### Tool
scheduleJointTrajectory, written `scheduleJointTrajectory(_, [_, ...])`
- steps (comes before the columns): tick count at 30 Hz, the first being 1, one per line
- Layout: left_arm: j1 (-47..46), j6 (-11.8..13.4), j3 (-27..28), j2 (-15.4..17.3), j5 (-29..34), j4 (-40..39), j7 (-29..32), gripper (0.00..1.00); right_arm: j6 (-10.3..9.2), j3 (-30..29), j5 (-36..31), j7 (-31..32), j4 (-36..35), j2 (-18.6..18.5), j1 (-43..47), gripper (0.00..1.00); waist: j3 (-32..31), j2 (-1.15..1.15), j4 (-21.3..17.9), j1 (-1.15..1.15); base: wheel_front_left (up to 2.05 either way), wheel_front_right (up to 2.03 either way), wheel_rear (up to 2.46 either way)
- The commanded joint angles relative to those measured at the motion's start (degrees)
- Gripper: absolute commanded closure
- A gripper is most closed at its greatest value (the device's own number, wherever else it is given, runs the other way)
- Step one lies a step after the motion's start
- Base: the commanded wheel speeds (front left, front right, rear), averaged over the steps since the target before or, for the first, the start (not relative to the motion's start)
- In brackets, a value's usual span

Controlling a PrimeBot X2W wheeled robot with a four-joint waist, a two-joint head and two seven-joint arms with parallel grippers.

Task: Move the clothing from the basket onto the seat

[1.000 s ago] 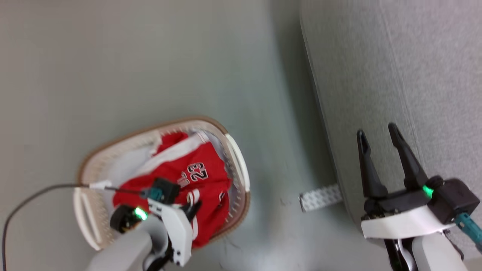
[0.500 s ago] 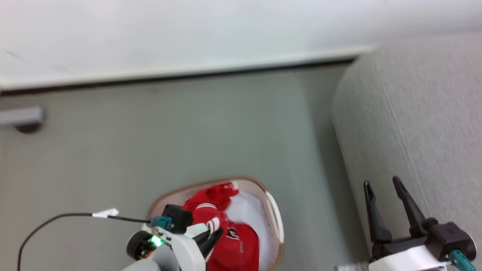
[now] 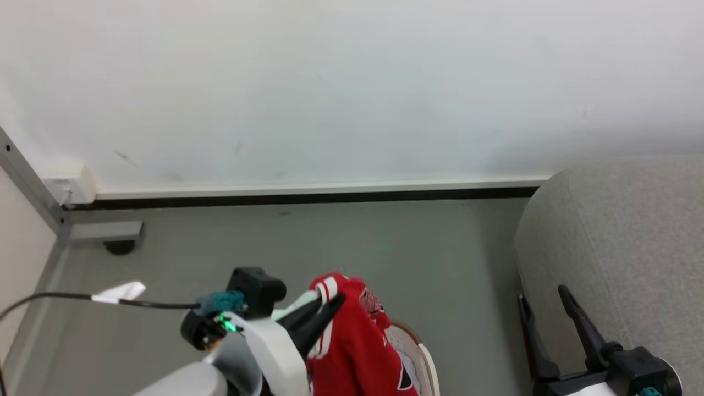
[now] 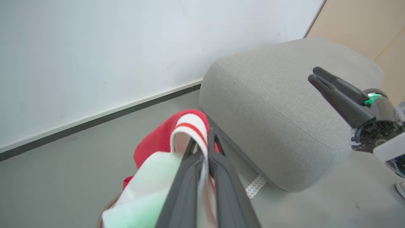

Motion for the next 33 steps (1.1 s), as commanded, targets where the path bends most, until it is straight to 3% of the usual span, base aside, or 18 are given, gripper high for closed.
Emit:
scheduleJointTrajectory(1, [-0.62,0.57,0.62,0.67,0.70,-1.05,0.13,1.00,-0.12,0.18,-0.07,0.02,-0.25,-0.21,0.50,0.00,-0.69,0.00,-0.11,0.02,0.00,0.00,0.00])
scheduleJointTrajectory(7, [-2.54,3.15,4.02,2.24,-1.13,-7.44,1.04,1.00,-0.12,4.30,-1.33,0.02,-1.86,-0.28,0.53,0.00,-1.72,0.00,-0.71,0.02,0.00,0.00,0.00])
scheduleJointTrajectory(17, [-5.57,4.85,4.76,0.88,-0.76,-12.19,3.13,1.00,-0.12,23.26,0.85,0.02,-1.10,-5.81,-5.09,0.00,-2.35,0.00,0.32,0.02,0.00,0.00,0.00])
scheduleJointTrajectory(24, [-5.97,4.19,2.28,-3.06,-0.47,-10.90,3.15,1.00,-0.12,31.72,3.39,0.23,6.63,-5.93,-14.07,0.00,-2.30,0.00,1.54,0.02,0.00,0.00,0.00])
scheduleJointTrajectory(30, [-7.06,3.16,0.63,-5.77,-0.09,-10.25,3.57,1.00,-0.12,35.43,7.11,0.06,15.41,-2.80,-18.63,0.00,-2.00,0.00,2.61,0.02,0.00,0.00,0.00])
scheduleJointTrajectory(31, [-7.24,3.04,0.49,-6.09,-0.14,-10.16,3.56,1.00,-0.12,36.98,8.64,0.04,16.29,-2.36,-18.91,0.98,-1.99,0.00,2.85,0.02,0.00,0.00,0.00])
scheduleJointTrajectory(33, [-7.23,3.14,0.61,-6.13,-0.24,-9.65,3.34,1.00,-0.13,39.69,11.81,0.02,17.65,-2.04,-20.01,1.00,-1.97,0.00,3.18,0.02,0.00,0.00,0.00])
